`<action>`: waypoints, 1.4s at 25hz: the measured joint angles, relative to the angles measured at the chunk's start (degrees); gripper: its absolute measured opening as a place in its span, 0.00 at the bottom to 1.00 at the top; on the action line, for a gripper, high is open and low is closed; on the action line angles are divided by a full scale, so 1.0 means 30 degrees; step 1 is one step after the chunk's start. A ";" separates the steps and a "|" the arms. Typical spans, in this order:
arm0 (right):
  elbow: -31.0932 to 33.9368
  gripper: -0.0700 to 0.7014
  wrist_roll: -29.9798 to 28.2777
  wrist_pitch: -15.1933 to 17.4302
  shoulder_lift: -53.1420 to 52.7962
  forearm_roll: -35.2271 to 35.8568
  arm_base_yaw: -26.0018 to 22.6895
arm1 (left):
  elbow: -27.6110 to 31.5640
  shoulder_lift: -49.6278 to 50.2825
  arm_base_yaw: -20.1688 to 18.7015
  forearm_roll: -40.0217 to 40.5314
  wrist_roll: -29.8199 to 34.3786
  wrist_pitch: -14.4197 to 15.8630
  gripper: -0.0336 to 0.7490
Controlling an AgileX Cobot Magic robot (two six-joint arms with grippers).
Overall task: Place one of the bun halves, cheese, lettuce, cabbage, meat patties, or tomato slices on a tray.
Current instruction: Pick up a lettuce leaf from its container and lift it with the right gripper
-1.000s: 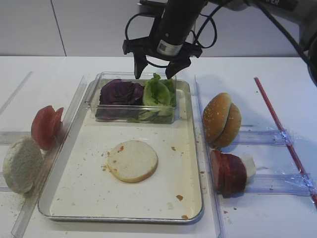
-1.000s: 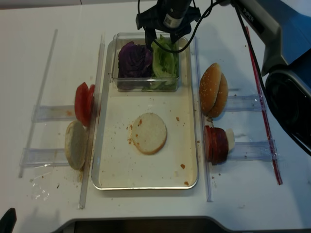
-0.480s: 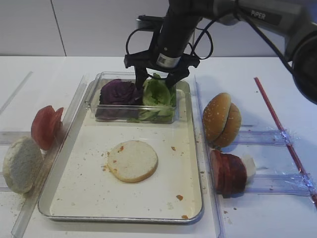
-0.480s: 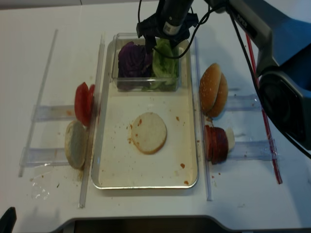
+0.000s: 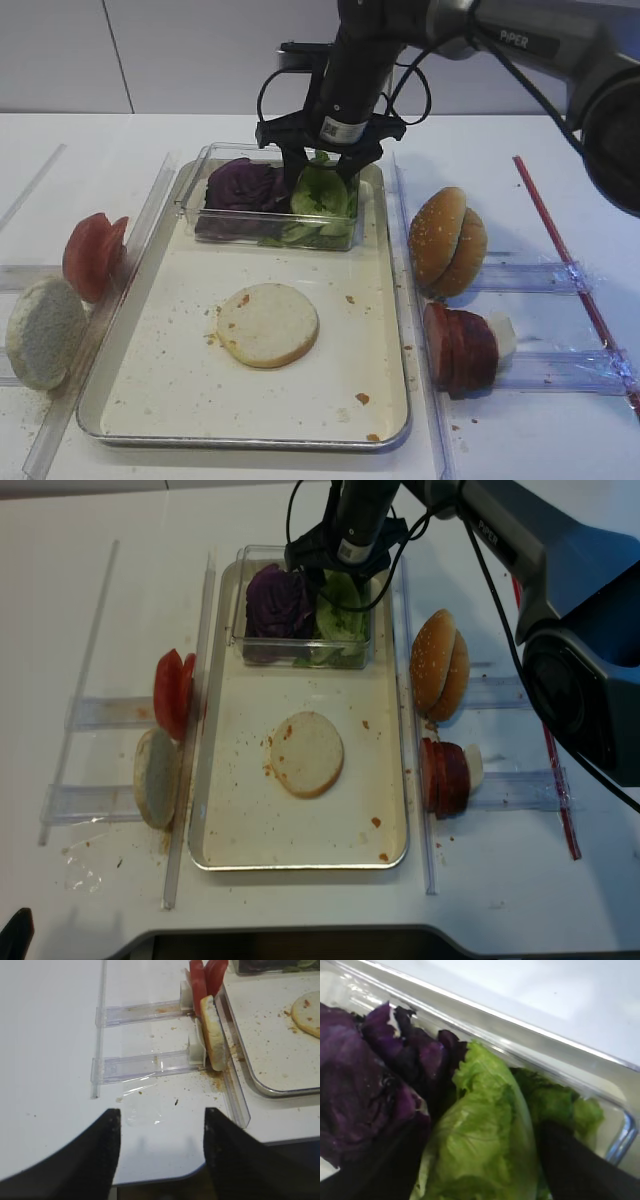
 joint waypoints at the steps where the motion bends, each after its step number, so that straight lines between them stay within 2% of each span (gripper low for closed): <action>1: 0.0000 0.76 0.0000 0.0077 0.0000 -0.0088 0.0000 | 0.0000 0.0000 0.0000 0.0000 0.0000 0.0000 0.50; 5: 0.0000 0.68 -0.0008 0.0287 0.0044 -0.0335 0.0000 | 0.0000 0.0000 0.0000 0.0000 0.0000 0.0000 0.50; 11: 0.0000 0.66 -0.0008 0.0329 0.0111 -0.0363 0.0000 | 0.0000 0.0000 0.0000 0.0000 0.0000 0.0000 0.50; 14: 0.0000 0.61 -0.0008 0.0329 0.0111 -0.0409 0.0000 | 0.0000 0.0000 0.0000 0.0000 0.0000 0.0000 0.50; 24: 0.0000 0.20 -0.0041 0.0402 0.0111 -0.0409 0.0000 | 0.0000 0.0000 0.0000 0.0000 0.0000 0.0000 0.50; 27: -0.0188 0.17 -0.0086 0.0656 0.0111 -0.0409 0.0000 | 0.0000 0.0000 0.0000 0.0000 0.0000 0.0000 0.50; 35: -0.1760 0.17 0.0189 0.2228 0.0111 -0.0409 0.0000 | 0.0000 0.0000 0.0000 0.0000 0.0000 0.0000 0.50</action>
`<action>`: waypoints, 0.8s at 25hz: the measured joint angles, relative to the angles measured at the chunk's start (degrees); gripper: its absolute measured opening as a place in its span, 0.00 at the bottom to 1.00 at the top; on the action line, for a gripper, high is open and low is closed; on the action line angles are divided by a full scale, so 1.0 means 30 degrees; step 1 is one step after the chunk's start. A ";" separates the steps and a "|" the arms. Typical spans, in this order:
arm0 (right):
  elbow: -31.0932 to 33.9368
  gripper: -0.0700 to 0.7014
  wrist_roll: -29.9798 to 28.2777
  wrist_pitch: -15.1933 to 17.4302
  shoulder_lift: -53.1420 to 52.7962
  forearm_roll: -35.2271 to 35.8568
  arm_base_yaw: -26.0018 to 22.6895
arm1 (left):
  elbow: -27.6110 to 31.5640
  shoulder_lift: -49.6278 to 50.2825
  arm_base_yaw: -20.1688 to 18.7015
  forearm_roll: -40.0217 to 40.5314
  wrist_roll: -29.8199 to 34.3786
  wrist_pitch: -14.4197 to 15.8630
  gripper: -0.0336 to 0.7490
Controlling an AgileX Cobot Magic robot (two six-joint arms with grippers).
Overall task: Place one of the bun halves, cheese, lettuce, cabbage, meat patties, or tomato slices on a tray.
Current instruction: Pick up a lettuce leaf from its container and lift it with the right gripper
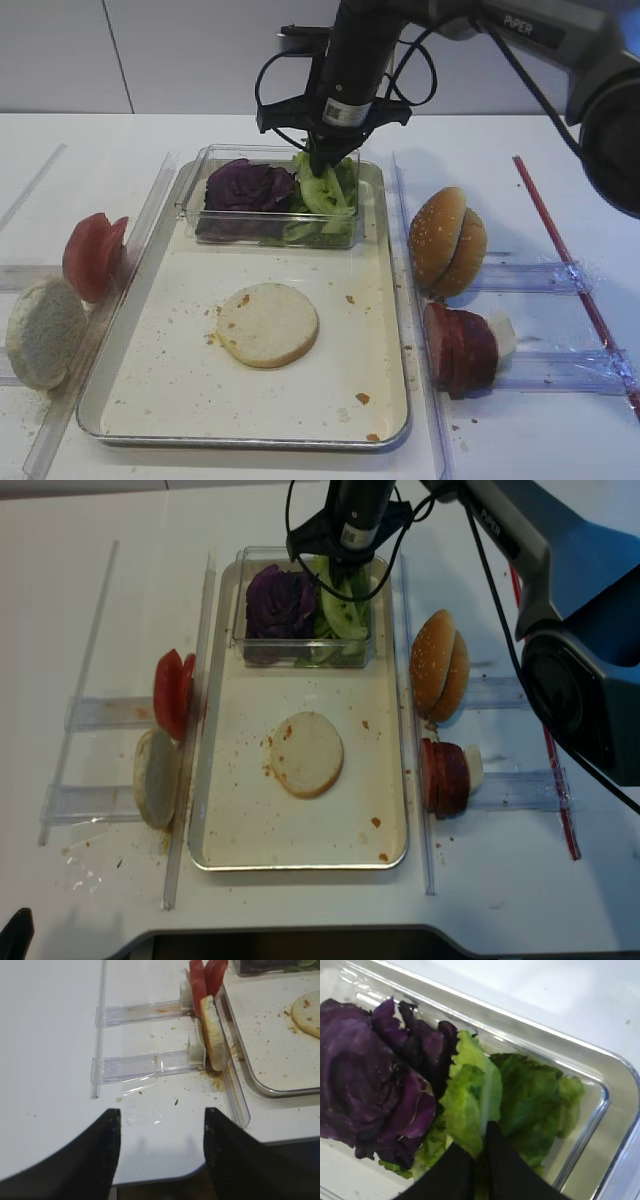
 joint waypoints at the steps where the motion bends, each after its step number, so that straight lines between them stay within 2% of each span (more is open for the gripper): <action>1: 0.0000 0.17 0.0095 0.0094 0.0000 0.0000 0.0000 | 0.0000 0.0000 0.0000 0.0000 0.0000 0.0000 0.50; 20: -0.0014 0.17 0.0788 0.0414 -0.2360 0.0144 0.0000 | 0.0000 0.0000 0.0000 0.0000 0.0000 0.0000 0.50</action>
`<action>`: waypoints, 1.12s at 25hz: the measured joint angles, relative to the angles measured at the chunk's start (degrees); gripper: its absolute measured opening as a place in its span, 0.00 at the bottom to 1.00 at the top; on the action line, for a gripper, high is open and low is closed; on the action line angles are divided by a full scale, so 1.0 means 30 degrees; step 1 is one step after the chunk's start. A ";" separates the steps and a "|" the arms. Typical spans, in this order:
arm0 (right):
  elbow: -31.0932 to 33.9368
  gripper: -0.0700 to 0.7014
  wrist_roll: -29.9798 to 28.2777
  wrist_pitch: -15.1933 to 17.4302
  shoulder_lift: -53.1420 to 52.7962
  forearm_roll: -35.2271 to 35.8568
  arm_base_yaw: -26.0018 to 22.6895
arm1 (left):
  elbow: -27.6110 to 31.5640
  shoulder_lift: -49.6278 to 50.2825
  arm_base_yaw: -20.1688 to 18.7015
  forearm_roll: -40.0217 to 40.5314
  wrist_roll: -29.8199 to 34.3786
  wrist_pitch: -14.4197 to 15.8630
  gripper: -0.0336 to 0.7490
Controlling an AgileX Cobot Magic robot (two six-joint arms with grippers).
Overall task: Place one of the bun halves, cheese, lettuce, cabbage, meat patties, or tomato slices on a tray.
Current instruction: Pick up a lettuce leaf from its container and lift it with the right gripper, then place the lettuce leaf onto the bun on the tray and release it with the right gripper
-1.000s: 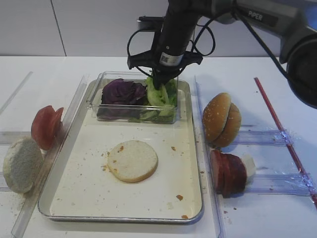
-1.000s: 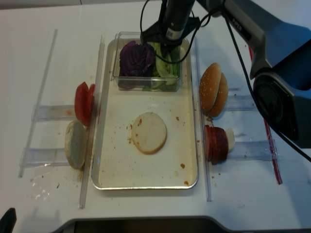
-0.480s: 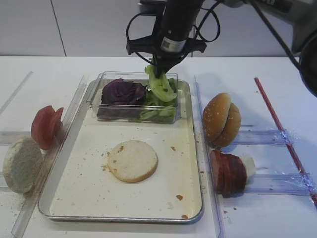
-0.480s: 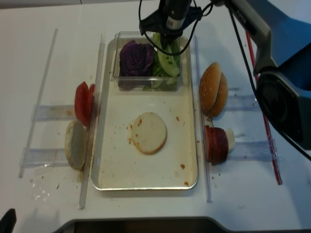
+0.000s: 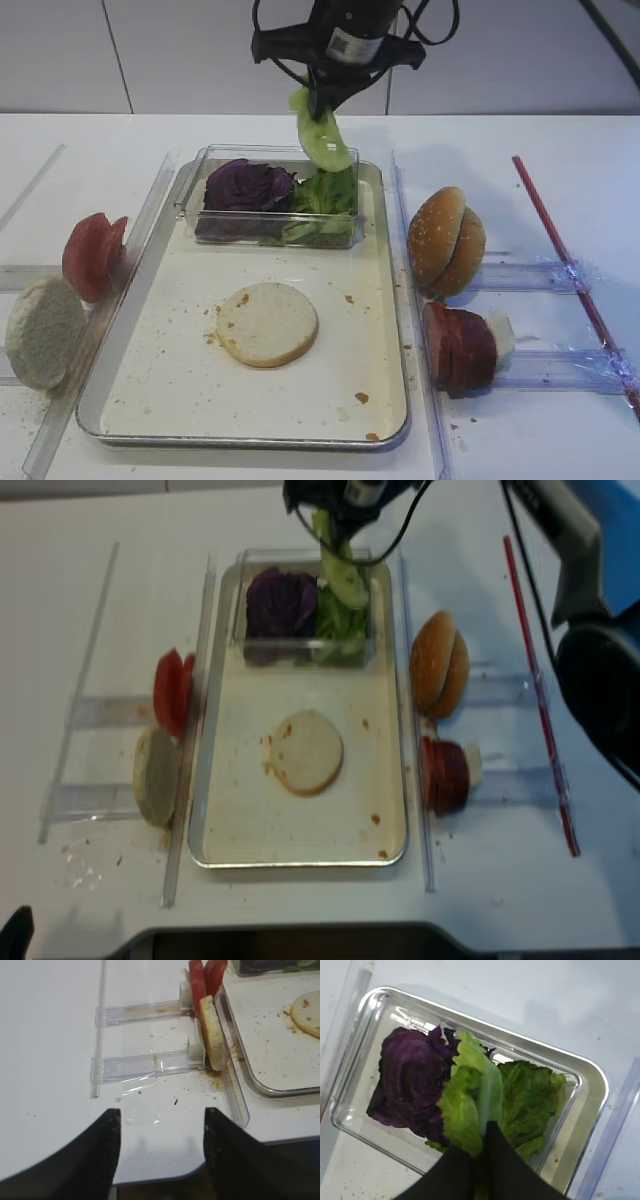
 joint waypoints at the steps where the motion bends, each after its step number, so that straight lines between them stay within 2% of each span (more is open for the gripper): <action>1: 0.0000 0.17 0.0000 0.0000 -0.0217 0.0000 0.0000 | 0.0000 0.0000 0.0000 0.0000 0.0000 0.0000 0.50; 6: 0.0754 0.17 0.0041 0.0000 -0.1406 0.0162 0.0326 | 0.0000 0.0000 0.0000 0.0000 0.0000 0.0000 0.50; 17: 0.5262 0.17 -0.0093 0.0070 -0.4823 0.1125 0.1958 | 0.0000 -0.0032 0.0000 0.0000 0.0000 0.0000 0.50; 28: 0.7892 0.17 -0.0506 -0.0001 -0.4818 0.2282 0.3623 | 0.0000 -0.0032 0.0000 0.0000 0.0000 0.0000 0.48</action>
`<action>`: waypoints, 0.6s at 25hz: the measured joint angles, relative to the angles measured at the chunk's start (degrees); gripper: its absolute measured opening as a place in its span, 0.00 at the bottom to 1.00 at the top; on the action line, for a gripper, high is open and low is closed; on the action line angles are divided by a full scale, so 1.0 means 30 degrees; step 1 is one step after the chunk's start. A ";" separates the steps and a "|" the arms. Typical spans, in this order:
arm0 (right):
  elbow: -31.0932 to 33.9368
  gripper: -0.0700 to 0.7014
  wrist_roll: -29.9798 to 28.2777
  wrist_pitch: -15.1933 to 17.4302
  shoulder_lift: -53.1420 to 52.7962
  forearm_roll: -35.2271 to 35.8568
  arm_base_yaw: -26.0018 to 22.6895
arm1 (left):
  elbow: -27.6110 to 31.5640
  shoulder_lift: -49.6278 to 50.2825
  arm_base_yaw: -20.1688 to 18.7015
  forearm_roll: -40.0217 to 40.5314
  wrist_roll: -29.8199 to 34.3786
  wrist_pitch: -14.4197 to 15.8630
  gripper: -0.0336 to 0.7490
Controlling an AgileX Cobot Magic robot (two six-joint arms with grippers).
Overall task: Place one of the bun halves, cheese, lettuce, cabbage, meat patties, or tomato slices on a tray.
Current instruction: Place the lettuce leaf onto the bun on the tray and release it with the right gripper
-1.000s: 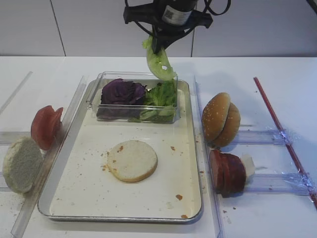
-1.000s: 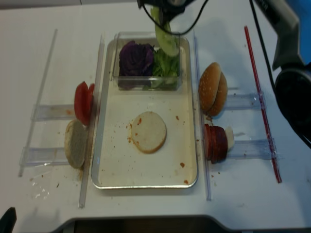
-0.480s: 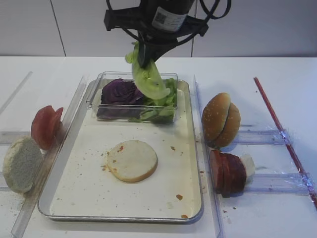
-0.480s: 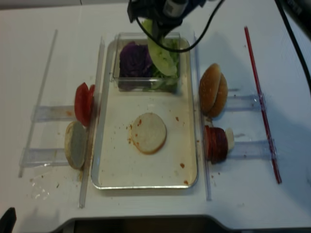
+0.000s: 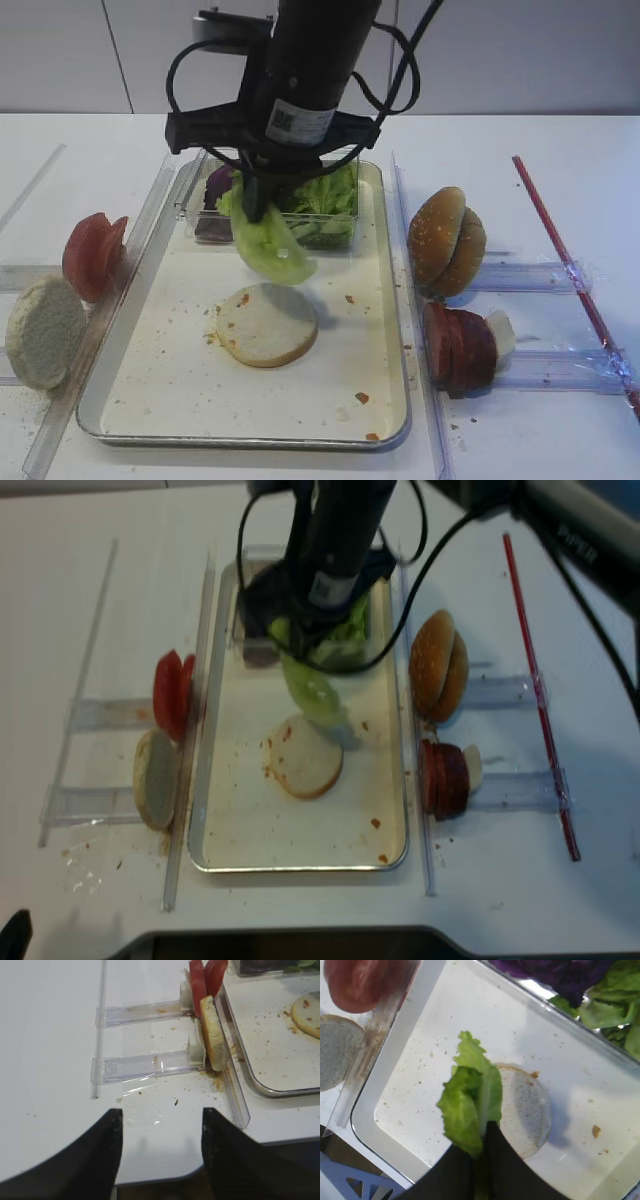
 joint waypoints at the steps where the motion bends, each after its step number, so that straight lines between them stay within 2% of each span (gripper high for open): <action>1: 0.0030 0.17 -0.0001 0.0000 0.0167 0.0137 0.0086 | 0.0000 0.0000 0.0000 0.0000 0.0000 0.0000 0.48; 15: 0.0074 0.16 -0.0552 -0.0216 0.2699 0.1110 0.0928 | 0.0000 0.0000 0.0000 0.0000 0.0000 0.0000 0.48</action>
